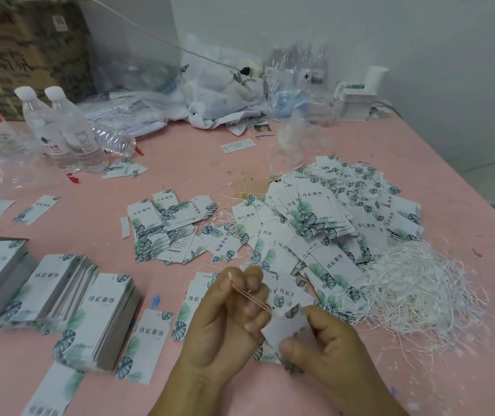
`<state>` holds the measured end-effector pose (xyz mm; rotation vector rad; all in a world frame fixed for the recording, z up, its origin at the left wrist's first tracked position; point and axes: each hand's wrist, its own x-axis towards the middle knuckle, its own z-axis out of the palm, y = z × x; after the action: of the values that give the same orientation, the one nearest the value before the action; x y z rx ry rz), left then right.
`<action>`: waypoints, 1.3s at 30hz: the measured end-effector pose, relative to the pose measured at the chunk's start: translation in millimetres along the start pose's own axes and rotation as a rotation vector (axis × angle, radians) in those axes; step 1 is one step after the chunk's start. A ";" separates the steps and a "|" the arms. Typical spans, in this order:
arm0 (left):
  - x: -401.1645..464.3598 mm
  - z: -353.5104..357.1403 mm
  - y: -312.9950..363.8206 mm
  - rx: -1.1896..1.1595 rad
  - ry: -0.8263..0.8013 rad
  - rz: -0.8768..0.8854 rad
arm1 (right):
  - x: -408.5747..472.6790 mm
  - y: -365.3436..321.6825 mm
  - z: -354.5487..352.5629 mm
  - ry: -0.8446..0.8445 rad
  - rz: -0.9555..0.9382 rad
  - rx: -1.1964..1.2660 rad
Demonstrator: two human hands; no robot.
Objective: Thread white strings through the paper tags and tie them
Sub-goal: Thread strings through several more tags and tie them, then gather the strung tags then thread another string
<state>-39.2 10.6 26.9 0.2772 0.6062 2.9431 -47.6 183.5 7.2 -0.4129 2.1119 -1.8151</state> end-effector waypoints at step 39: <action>-1.3 -11.0 -44.4 1.920 0.244 0.655 | 87.7 -56.6 -58.7 0.514 0.065 0.126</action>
<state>-36.4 46.7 -1.1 0.2146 3.4919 1.5065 -151.5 190.7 66.3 0.1752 2.2661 -2.1744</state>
